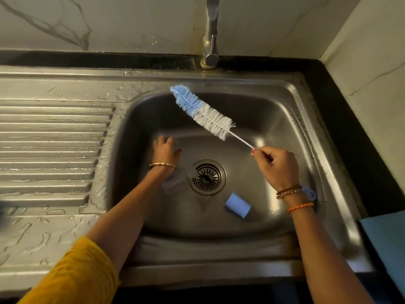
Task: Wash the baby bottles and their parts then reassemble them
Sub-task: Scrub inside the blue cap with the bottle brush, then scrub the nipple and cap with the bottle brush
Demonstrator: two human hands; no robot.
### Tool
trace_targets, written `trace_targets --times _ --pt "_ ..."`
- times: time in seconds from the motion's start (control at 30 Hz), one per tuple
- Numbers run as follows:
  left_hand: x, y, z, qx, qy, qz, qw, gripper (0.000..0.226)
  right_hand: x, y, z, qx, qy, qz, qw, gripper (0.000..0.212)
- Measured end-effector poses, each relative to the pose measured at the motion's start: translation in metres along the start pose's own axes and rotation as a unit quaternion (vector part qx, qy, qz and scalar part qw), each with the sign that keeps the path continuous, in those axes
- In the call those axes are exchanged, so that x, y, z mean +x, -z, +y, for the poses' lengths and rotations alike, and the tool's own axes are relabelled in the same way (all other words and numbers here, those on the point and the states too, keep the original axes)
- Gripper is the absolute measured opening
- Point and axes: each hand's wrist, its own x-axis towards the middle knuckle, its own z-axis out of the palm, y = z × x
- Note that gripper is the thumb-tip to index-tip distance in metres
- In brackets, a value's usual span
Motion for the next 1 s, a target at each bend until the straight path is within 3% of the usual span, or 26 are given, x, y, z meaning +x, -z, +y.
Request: trace_targets --times 0.07,0.13,0.23,0.33,0.43,0.83,0.9,1.0 --pt "-0.011 0.010 0.022 0.013 -0.043 -0.026 0.999 0.022 -0.004 0.003 -0.004 -0.041 0.006 0.040 0.998 0.029" --pt "-0.024 0.013 0.046 0.039 -0.024 -0.119 0.992 0.022 -0.010 0.007 -0.008 -0.060 0.024 0.088 0.994 0.033" --pt "-0.050 0.000 0.069 0.154 -0.028 -0.249 0.956 0.050 -0.016 0.009 -0.009 -0.055 0.054 0.150 0.986 0.034" --pt "-0.070 -0.020 0.074 0.204 -0.018 -0.295 0.933 0.070 -0.022 0.011 -0.011 -0.074 0.085 0.182 0.977 0.033" --pt "-0.078 -0.025 0.074 0.189 0.013 -0.278 0.942 0.068 -0.027 0.010 -0.008 -0.061 0.113 0.185 0.974 0.035" --pt "-0.074 -0.038 0.064 0.136 -0.005 -0.281 0.950 0.037 -0.022 0.005 0.000 -0.041 0.125 0.171 0.976 0.038" --pt "-0.071 -0.033 0.068 0.070 -0.009 -0.262 0.962 0.019 -0.020 0.006 0.000 -0.036 0.126 0.171 0.977 0.035" --pt "-0.061 -0.016 0.074 -0.165 0.036 -0.127 0.977 0.007 -0.014 0.010 0.001 -0.016 0.115 0.164 0.980 0.032"
